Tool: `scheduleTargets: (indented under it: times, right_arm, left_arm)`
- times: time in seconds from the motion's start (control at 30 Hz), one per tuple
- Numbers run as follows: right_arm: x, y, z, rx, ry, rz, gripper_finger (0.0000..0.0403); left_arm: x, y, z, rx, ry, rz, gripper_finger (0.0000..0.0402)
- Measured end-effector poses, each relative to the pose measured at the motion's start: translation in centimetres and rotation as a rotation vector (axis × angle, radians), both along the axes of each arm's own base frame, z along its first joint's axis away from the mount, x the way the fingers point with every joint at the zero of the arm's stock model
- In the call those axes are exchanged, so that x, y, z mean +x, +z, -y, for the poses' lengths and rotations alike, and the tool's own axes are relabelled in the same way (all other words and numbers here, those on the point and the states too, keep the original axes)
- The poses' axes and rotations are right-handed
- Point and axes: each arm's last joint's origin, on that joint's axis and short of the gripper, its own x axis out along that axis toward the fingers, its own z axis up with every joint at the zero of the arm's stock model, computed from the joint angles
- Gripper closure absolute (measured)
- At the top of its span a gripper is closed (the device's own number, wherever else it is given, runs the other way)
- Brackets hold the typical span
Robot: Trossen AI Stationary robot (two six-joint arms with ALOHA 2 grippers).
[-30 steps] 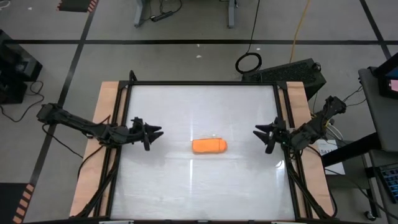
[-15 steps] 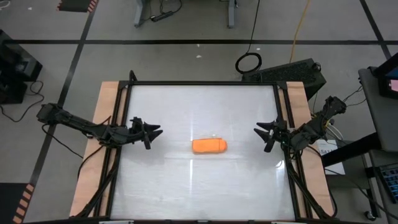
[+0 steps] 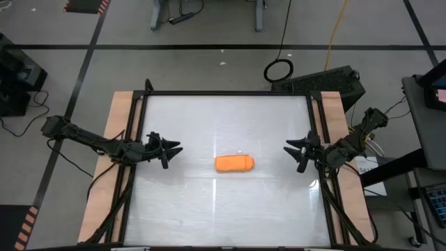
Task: Roll towel
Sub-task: Return to Home Position
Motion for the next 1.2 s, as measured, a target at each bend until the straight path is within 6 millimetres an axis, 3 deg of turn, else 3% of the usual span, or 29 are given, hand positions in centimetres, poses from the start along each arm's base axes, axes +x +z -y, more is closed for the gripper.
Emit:
scheduleTargets:
  times: [0.37,1.2]
  right_arm:
    - [0.16,-0.12,-0.64,0.045,0.224,-0.045,0.0237]
    - [0.16,-0.11,-0.63,0.045,0.223,-0.045,0.0237]
  left_arm:
    - [0.00,-0.02,0.00,0.000,-0.001,-0.001,0.0215]
    - [-0.01,-0.04,0.00,-0.001,-0.001,-0.001,0.0215]
